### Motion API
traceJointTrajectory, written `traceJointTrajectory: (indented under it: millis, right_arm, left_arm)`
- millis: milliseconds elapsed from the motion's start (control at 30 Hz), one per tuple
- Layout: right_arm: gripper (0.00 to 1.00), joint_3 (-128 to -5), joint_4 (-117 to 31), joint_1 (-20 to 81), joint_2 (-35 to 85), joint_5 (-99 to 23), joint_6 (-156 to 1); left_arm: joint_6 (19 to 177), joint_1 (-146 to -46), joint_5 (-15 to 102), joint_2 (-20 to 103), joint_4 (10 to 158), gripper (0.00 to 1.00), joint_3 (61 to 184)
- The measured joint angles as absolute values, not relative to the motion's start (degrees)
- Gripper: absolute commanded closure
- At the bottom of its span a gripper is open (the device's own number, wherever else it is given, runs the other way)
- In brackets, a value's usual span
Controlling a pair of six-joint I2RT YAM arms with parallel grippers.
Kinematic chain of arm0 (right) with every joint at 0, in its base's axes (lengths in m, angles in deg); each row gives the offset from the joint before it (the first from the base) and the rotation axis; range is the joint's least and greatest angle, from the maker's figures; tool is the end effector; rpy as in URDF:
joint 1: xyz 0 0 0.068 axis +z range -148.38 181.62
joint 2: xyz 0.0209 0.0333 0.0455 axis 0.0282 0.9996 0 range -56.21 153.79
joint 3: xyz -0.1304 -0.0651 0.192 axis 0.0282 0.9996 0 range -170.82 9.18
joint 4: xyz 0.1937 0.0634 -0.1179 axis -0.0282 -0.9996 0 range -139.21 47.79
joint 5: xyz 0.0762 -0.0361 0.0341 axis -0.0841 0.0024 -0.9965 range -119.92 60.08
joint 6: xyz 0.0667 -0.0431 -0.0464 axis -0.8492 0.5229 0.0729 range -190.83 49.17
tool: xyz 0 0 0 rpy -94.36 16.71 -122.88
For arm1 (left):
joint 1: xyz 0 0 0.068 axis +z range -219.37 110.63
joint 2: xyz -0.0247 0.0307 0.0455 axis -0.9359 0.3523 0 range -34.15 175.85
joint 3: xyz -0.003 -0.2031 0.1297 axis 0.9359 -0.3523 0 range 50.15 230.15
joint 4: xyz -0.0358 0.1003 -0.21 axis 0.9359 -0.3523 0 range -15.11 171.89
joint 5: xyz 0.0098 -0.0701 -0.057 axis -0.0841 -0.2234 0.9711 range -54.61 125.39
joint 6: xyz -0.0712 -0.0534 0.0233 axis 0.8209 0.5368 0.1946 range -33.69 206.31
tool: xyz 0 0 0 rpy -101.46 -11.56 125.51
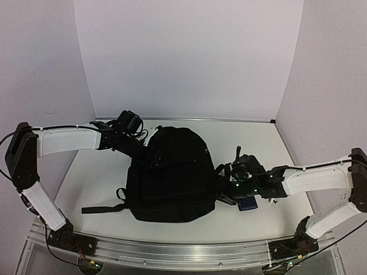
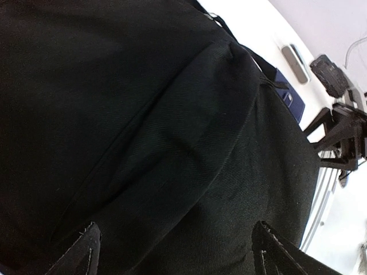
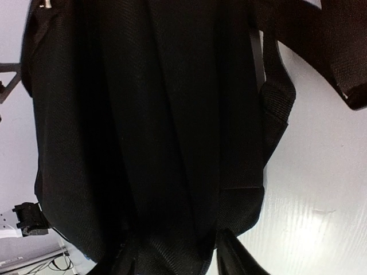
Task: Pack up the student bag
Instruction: Adjust the student bag at the center of the board.
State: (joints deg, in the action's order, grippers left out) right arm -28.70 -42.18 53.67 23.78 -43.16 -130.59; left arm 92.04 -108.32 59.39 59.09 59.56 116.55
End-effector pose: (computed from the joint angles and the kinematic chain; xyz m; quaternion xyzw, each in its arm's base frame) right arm 0.1668 0.2447 0.1365 0.0143 0.9089 0.3930 0.1389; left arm 0.2524 -0.2470 0.1866 0.3315 0.8577 -0.3099 0.2416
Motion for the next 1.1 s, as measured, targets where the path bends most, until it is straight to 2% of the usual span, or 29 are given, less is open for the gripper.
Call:
traceJointTrajectory:
  millis: [100, 433, 567, 700, 800, 1000, 1100]
  right_arm:
    - [0.69, -29.08, -40.81, 53.67, 26.76, -43.62, -130.43]
    - [0.74, -30.72, -39.62, 53.67, 29.71, -44.18, -130.12]
    - [0.76, -30.78, -39.59, 53.67, 29.72, -44.16, -130.06]
    - [0.80, -30.81, -39.55, 53.67, 29.74, -44.11, -130.01]
    - [0.82, -30.83, -39.06, 53.67, 29.75, -44.01, -130.02]
    - [0.86, -31.10, -38.65, 53.67, 29.94, -43.77, -130.05]
    - [0.92, -31.14, -38.61, 53.67, 29.94, -43.65, -130.01]
  left_arm:
    - [90.78, -109.83, 59.04, 61.41, 59.11, 0.04, 118.59]
    - [86.06, -113.38, 46.07, 65.13, 59.46, 0.02, 120.42]
    - [84.65, -115.09, 39.17, 66.45, 60.24, 0.04, 121.72]
    - [84.57, -115.90, 32.85, 67.14, 61.09, 0.12, 123.14]
    - [84.62, -115.87, 30.21, 67.17, 61.79, 0.22, 123.24]
    - [84.55, -115.87, 27.00, 68.08, 62.06, 0.58, 124.48]
    - [84.95, -115.83, 26.07, 68.72, 62.45, 0.78, 124.78]
